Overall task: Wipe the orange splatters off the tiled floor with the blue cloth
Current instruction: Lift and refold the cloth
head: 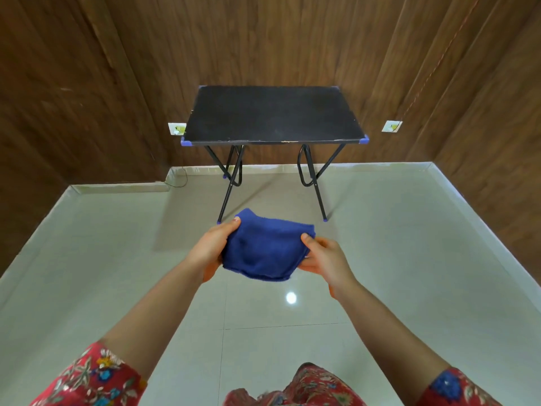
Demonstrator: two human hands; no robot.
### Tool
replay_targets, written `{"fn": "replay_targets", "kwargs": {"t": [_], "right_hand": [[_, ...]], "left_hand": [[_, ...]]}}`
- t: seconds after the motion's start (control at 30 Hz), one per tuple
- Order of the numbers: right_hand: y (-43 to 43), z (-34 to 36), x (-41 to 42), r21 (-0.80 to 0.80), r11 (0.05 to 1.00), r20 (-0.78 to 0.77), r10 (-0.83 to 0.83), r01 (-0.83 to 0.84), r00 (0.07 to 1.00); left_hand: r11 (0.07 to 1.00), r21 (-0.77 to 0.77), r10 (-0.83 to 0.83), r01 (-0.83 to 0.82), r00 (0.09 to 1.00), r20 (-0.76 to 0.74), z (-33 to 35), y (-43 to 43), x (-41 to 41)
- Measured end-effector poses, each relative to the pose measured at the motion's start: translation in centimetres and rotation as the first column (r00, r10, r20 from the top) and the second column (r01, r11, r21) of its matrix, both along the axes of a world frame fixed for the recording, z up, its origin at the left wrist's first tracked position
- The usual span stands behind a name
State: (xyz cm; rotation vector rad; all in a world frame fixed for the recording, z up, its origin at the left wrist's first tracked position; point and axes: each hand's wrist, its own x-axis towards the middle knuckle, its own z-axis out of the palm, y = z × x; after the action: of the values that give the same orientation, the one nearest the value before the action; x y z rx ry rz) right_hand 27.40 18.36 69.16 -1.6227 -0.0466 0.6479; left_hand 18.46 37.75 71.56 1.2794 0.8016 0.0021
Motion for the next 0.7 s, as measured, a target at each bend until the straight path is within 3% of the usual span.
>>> {"fn": "replay_targets", "kwargs": {"t": [0.1, 0.13, 0.23, 0.3, 0.47, 0.57, 0.63, 0.7], "right_hand": [[0.5, 1.0, 0.1, 0.069, 0.995, 0.119, -0.078, 0.070, 0.990], [0.8, 0.9, 0.0, 0.115, 0.991, 0.071, -0.077, 0.069, 0.994], [1.5, 0.1, -0.7, 0.306, 0.946, -0.320, -0.007, 0.110, 0.947], [1.7, -0.4, -1.2, 0.301, 0.948, -0.408, 0.031, 0.103, 0.913], [1.9, -0.8, -1.1, 0.142, 0.988, -0.198, 0.082, -0.054, 0.977], [2.2, -0.4, -1.2, -0.124, 0.958, 0.058, 0.267, -0.258, 0.962], [2.4, -0.4, -1.1, -0.344, 0.910, 0.253, 0.325, -0.229, 0.911], [2.3, -0.8, -0.8, -0.448, 0.881, 0.394, 0.348, -0.153, 0.851]], "left_hand": [[0.999, -0.051, 0.023, -0.019, 0.997, 0.077, 0.4, -0.1, -0.5], [0.999, -0.051, 0.020, -0.015, 0.995, 0.098, 0.5, -0.1, -0.5], [0.998, 0.043, -0.039, 0.036, 0.996, 0.081, 0.7, -0.1, -0.4], [0.990, 0.139, -0.043, 0.041, 0.999, 0.015, 0.3, 0.0, -0.4], [0.979, 0.205, -0.007, 0.003, 1.000, 0.022, -0.9, 0.2, -1.6], [0.958, 0.282, -0.064, 0.047, 0.997, 0.049, -1.3, 0.3, -1.8], [0.919, 0.390, -0.094, 0.065, 0.994, 0.054, -1.8, 0.5, -1.5], [0.857, 0.513, -0.067, 0.041, 0.997, 0.033, -2.3, 0.9, -1.0]]}}
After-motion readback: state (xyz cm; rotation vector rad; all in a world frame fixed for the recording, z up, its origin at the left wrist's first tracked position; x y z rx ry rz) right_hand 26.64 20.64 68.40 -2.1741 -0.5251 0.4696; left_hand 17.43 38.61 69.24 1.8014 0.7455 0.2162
